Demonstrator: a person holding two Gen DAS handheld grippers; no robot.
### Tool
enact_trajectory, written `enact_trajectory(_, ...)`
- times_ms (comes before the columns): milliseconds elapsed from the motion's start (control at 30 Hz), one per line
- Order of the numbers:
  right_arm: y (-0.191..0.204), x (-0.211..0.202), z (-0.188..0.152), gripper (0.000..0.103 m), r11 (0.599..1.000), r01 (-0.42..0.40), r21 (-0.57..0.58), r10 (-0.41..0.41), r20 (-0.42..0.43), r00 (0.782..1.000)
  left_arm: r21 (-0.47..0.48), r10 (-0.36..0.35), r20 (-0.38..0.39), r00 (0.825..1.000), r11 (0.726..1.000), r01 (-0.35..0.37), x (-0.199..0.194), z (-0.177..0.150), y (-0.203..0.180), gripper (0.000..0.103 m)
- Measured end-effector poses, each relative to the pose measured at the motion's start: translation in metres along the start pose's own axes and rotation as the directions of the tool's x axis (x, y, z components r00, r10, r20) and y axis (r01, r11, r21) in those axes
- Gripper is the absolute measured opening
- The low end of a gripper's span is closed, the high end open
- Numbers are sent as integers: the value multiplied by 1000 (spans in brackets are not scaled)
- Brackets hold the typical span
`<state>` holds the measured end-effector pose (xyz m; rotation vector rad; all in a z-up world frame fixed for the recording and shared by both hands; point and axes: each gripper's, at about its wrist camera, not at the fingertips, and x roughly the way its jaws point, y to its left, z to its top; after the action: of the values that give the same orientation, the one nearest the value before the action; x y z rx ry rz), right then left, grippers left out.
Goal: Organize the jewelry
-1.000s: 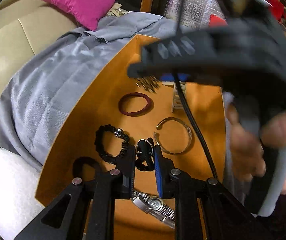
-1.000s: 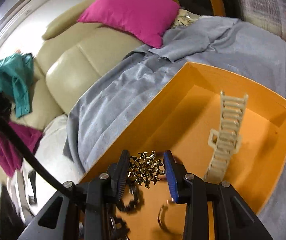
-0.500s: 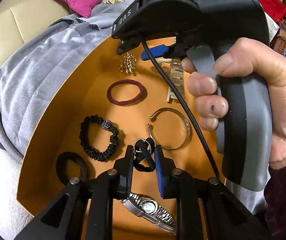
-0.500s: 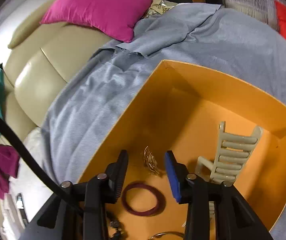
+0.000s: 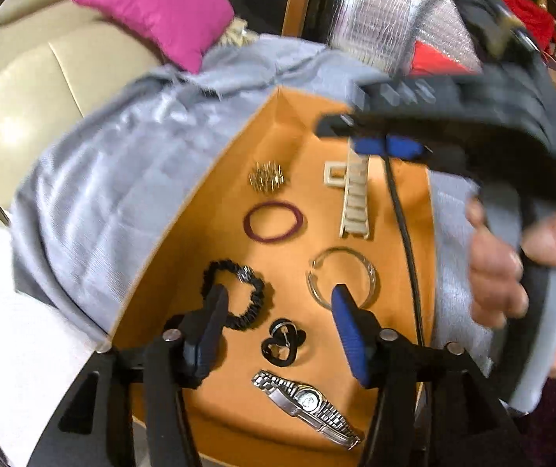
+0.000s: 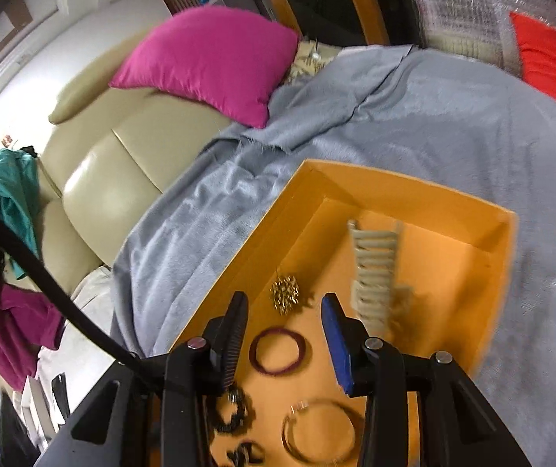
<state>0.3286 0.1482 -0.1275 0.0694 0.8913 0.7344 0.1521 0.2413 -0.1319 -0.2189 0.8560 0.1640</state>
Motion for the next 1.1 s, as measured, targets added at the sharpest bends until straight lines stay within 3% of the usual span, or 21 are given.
enact_trajectory(333,-6,-104,-36,42,1000,26,-4,-25,118,993,47,126,187,974,989,-137,-68,10,-9,73)
enact_trajectory(567,12,-166,-65,42,998,36,-45,-27,179,983,78,140,267,954,983,-166,-110,6,-25,77)
enact_trajectory(867,19,-203,-93,42,998,43,-40,-34,217,976,125,137,294,946,976,-180,-136,-7,-45,79)
enact_trajectory(967,22,-210,-104,42,998,54,-39,-45,216,975,130,166,314,935,968,-215,-143,-11,-48,91)
enact_trajectory(1100,30,-219,-121,45,995,95,-31,-87,210,974,129,217,348,912,953,-275,-155,-17,-48,94)
